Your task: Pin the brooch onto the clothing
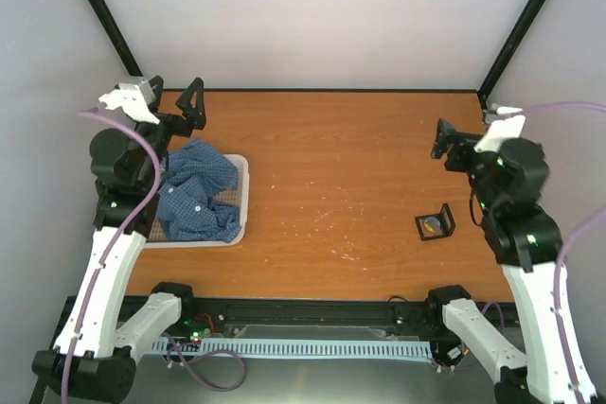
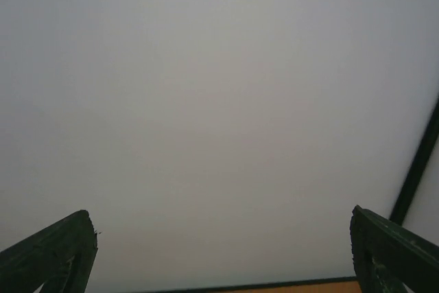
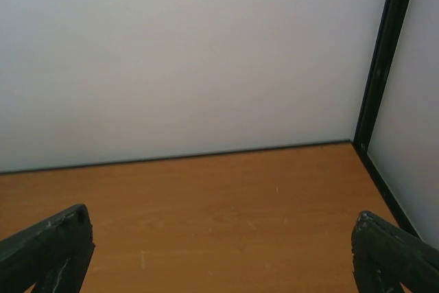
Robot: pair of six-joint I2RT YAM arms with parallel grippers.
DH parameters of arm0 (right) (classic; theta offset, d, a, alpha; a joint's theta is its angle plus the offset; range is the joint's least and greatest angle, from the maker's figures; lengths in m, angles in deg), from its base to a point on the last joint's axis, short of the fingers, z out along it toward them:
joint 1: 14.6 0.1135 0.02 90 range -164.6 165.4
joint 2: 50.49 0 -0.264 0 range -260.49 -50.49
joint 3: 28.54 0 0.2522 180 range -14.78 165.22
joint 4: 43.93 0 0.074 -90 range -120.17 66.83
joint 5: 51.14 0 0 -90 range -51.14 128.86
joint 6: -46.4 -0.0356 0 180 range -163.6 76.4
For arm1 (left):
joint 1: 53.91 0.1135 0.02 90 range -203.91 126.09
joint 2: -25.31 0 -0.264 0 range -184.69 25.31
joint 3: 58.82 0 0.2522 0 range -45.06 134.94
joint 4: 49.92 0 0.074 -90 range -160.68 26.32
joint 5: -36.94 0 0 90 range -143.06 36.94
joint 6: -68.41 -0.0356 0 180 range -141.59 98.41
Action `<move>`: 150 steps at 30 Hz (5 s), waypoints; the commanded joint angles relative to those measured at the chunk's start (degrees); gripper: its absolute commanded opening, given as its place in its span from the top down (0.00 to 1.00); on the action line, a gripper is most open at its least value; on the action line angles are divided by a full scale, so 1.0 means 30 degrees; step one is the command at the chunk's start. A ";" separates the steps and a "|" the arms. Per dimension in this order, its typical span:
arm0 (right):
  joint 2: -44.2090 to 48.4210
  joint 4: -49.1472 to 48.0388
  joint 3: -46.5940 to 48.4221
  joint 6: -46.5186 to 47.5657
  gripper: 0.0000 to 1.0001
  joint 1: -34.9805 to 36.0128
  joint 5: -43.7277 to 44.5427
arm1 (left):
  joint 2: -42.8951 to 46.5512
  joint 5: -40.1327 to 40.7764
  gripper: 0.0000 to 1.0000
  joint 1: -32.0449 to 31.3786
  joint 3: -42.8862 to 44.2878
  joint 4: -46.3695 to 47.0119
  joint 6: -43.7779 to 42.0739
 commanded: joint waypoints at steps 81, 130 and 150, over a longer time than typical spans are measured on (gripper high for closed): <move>-0.3298 -0.4654 -0.7598 -0.3824 0.00 -0.2568 -0.3491 | -1.7333 -0.9281 0.99 0.5930 1.4178 -0.3369 0.5650; -0.8386 -0.4072 -1.0320 -0.3289 0.00 -0.2402 -1.0617 | -0.8454 -1.8125 0.95 -0.3067 0.6268 -0.0018 0.1344; -0.6221 -0.7321 -0.9947 -0.3430 0.00 0.2182 -1.4376 | -0.8989 -0.4928 0.99 -0.5352 0.7974 -0.0930 0.9480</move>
